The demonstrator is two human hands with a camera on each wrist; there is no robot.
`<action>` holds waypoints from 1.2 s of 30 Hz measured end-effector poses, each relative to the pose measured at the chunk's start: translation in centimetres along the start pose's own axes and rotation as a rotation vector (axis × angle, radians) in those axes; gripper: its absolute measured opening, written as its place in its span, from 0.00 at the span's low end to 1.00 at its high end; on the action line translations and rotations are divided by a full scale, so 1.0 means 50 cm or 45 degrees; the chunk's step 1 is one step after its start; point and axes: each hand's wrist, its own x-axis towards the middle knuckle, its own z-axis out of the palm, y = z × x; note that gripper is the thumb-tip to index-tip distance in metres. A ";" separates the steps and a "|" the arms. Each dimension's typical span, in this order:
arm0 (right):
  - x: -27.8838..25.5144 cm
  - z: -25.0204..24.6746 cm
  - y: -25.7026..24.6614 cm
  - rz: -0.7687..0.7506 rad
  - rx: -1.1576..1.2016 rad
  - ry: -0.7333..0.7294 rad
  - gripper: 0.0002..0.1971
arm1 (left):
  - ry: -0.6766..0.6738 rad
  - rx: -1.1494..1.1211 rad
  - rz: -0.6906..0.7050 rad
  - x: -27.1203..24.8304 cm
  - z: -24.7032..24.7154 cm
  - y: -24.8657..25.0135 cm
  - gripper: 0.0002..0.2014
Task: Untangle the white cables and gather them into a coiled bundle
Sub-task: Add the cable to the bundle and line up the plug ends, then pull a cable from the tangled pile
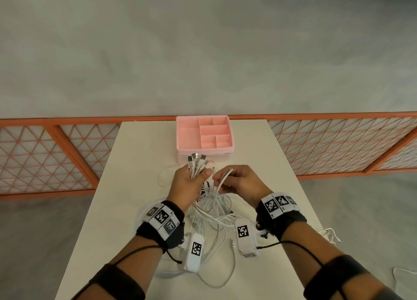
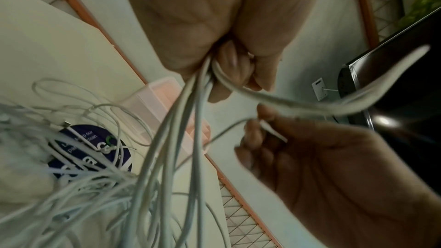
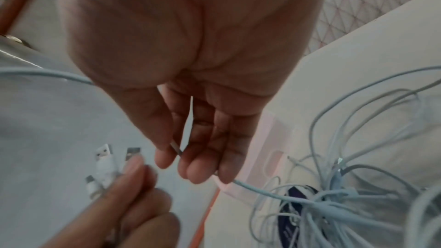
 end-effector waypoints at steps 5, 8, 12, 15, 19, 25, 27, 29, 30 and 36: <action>-0.005 0.022 -0.042 -0.048 0.210 -0.031 0.14 | 0.052 -0.108 -0.079 0.007 0.002 -0.012 0.08; -0.006 0.021 -0.051 -0.049 0.345 -0.037 0.15 | -0.031 -0.258 -0.126 0.000 0.001 -0.011 0.12; -0.005 0.008 -0.064 -0.208 0.329 -0.016 0.08 | -0.103 -0.265 -0.163 -0.003 -0.007 -0.020 0.11; 0.004 -0.014 -0.098 -0.377 0.484 0.096 0.11 | -0.116 -0.253 -0.222 -0.012 -0.011 -0.033 0.10; 0.004 -0.063 -0.129 -0.526 0.629 0.217 0.12 | 0.021 -0.333 -0.279 -0.014 -0.021 -0.049 0.08; 0.017 -0.110 -0.052 0.124 -1.149 0.500 0.19 | 0.138 -0.186 -0.208 0.001 -0.022 -0.036 0.04; 0.003 -0.086 -0.034 0.216 -1.543 0.395 0.27 | 0.111 -0.063 -0.153 0.002 -0.009 -0.027 0.04; 0.000 -0.050 -0.019 -0.063 -1.617 0.255 0.30 | 0.085 0.018 -0.111 0.003 0.008 -0.020 0.03; 0.002 -0.032 -0.014 -0.183 -1.625 0.159 0.25 | 0.074 0.038 -0.093 0.003 0.015 -0.018 0.03; 0.007 0.000 -0.036 -0.304 -1.068 0.016 0.13 | -0.005 -0.295 -0.241 -0.002 0.009 -0.008 0.08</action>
